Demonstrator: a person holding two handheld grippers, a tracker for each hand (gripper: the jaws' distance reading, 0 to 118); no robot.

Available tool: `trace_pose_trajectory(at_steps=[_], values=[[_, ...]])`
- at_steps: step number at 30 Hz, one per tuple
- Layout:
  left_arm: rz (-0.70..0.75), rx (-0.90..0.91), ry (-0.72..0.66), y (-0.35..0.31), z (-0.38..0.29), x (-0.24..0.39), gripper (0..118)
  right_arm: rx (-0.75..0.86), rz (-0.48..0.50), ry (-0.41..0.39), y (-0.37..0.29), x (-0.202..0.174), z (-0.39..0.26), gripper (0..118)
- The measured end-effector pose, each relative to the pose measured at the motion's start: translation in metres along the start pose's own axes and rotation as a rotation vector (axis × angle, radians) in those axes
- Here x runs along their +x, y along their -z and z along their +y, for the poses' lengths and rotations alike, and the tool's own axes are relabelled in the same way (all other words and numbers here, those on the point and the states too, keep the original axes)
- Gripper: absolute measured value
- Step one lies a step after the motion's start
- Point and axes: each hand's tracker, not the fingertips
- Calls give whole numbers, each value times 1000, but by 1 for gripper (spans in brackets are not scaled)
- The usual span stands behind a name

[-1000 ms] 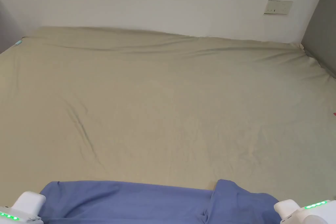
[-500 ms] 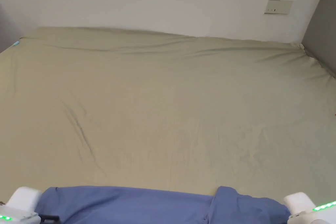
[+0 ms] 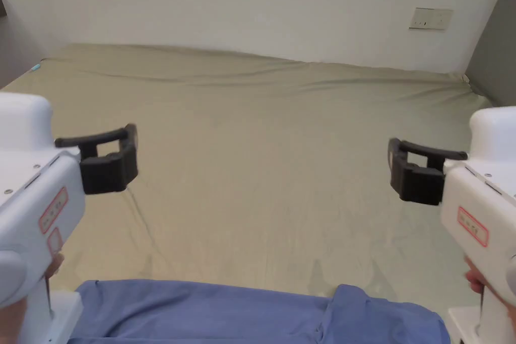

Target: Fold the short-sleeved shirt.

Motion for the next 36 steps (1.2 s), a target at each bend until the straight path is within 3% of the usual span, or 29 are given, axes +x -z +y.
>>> trace_pose_trajectory(at_steps=[2, 4, 5, 6, 7, 8, 11, 17, 27, 31, 36], values=[[9, 30, 24, -5, 9, 15, 111, 57, -2, -11, -8, -17, 5, 104], [20, 58, 52, -12, 13, 32, 88, 63, 28, 2, -15, -34, 7, 95], [17, 78, 59, -12, 10, 37, 69, 59, 41, 0, -17, -41, 7, 85], [22, 76, 69, -12, 9, 43, 41, 59, 62, -1, -16, -48, 6, 58], [20, 75, 81, -13, 8, 49, 26, 60, 62, -7, -16, -54, 3, 29], [6, 76, 91, -15, 6, 55, 19, 60, 63, -20, -15, -61, 0, 6], [-47, 88, 111, -17, -4, 67, 0, 43, 58, -75, -14, -75, -8, 2], [-30, 90, 182, -14, -13, 76, 0, 105, 26, -120, -20, -82, -13, 2], [-32, 50, 196, 4, -26, 67, 0, 53, 38, -89, -9, -73, -20, 2], [-96, -60, 187, 22, -46, 55, 0, 7, 65, -60, -1, -70, -28, 2], [-205, -323, 63, 48, -108, 12, 0, -54, 69, -75, 11, -66, -43, 2]])
